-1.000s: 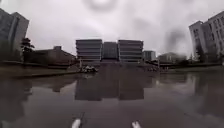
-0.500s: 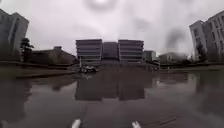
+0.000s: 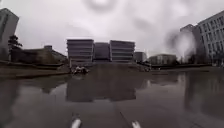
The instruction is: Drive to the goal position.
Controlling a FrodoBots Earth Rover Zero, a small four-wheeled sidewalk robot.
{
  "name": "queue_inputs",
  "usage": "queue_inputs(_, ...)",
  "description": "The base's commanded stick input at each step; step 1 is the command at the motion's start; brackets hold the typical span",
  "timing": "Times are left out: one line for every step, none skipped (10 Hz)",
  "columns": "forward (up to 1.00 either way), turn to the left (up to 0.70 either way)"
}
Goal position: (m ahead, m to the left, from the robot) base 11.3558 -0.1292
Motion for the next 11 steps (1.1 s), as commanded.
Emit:
queue_inputs(0.7,0.0)
queue_inputs(0.7,0.0)
queue_inputs(0.7,0.0)
queue_inputs(0.7,0.0)
queue_inputs(0.7,0.0)
queue_inputs(0.7,0.0)
queue_inputs(0.7,0.0)
queue_inputs(0.7,0.0)
queue_inputs(0.7,0.0)
queue_inputs(0.7,0.35)
queue_inputs(0.7,0.24)
